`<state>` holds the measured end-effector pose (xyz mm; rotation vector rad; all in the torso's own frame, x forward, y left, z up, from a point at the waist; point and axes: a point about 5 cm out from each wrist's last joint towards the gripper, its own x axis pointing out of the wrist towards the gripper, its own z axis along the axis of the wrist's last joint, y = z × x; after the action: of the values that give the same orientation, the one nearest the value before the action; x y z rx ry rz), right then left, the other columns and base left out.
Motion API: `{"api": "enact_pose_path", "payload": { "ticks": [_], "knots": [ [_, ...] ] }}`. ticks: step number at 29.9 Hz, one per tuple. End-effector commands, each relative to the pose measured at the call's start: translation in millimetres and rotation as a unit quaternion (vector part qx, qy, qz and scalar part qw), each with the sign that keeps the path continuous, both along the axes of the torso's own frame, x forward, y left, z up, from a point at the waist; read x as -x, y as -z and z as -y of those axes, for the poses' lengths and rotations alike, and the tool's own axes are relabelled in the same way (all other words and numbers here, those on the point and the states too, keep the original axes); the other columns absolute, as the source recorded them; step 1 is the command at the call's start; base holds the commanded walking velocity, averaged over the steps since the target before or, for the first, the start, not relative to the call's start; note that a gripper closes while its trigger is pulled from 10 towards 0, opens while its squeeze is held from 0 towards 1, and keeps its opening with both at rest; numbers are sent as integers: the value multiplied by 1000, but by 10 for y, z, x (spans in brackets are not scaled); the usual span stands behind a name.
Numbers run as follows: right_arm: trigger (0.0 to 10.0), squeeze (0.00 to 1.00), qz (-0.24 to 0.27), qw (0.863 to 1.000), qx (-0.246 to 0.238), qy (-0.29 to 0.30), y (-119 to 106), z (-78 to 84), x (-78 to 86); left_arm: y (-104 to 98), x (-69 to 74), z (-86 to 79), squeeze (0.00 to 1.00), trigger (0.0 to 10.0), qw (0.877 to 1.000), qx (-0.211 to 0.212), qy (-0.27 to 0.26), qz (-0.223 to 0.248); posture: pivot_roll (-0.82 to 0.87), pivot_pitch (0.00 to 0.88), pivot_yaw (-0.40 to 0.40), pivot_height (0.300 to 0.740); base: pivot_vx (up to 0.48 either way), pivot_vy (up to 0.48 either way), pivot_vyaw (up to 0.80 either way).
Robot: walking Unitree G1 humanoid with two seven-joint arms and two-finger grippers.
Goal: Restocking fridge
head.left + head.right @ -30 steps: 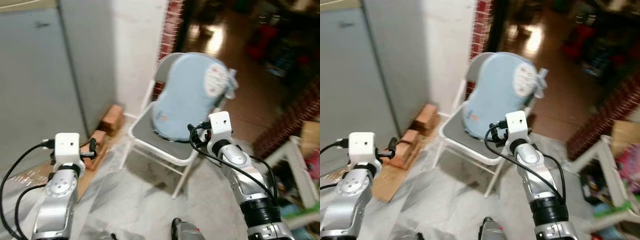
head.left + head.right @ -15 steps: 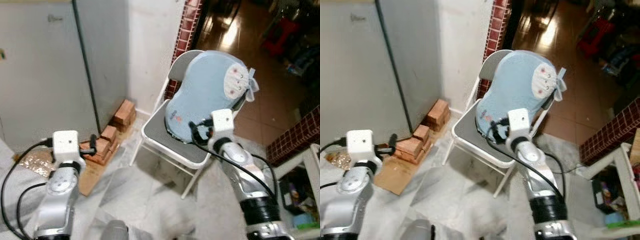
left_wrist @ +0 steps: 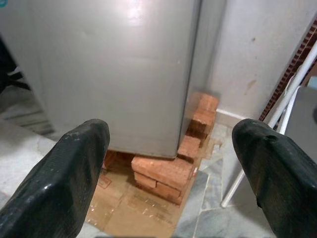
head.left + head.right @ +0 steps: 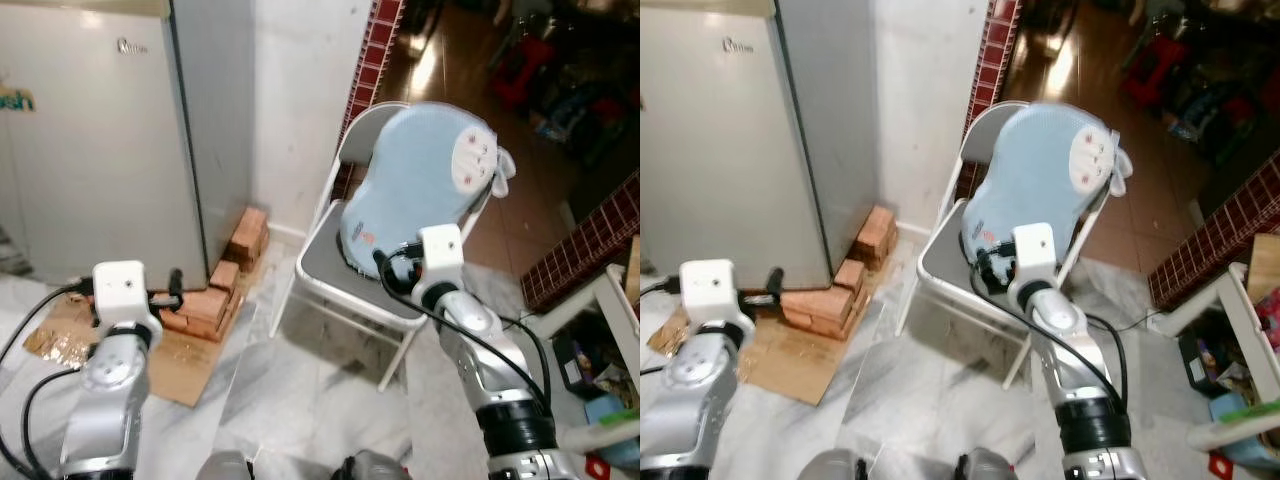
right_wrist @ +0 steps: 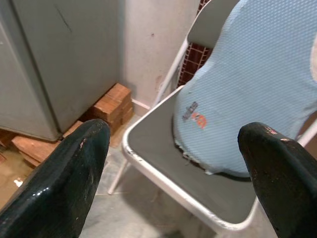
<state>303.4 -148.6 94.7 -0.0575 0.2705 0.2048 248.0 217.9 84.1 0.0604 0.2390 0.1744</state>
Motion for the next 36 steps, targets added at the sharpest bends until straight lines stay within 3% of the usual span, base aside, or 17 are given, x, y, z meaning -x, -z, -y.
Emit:
{"api": "enact_pose_path", "payload": {
  "ticks": [1, 10, 14, 21, 36],
  "knots": [
    [10000, 0, -2, 1000, 3, 14, -2, 85, 11, -15, -18, 88, 0, 10000, 1000, 8, 14, 7, 67, 51, -90, 740, 0, 480, 0],
    [10000, 0, 1, 1000, -7, 15, -3, 70, 7, -34, -18, 90, 0, 10000, 1000, 5, 20, 15, 71, 47, -91, 740, 0, 480, 0],
    [10000, 0, 26, 998, -40, 39, -62, 102, 29, -74, 32, 76, 0, 10000, 999, -18, 29, 37, 70, 45, -92, 740, 0, 480, 0],
    [10000, 0, 51, 995, -45, 66, -77, 132, 124, -76, 121, 97, 0, 10000, 998, -21, 33, 47, 68, 46, -91, 740, 0, 480, 0],
    [10000, 0, 59, 994, -47, 84, -124, 133, 103, -204, 61, 111, 0, 10000, 996, -17, 37, 73, 53, 96, -70, 740, 0, 480, -64]
  ]
}}
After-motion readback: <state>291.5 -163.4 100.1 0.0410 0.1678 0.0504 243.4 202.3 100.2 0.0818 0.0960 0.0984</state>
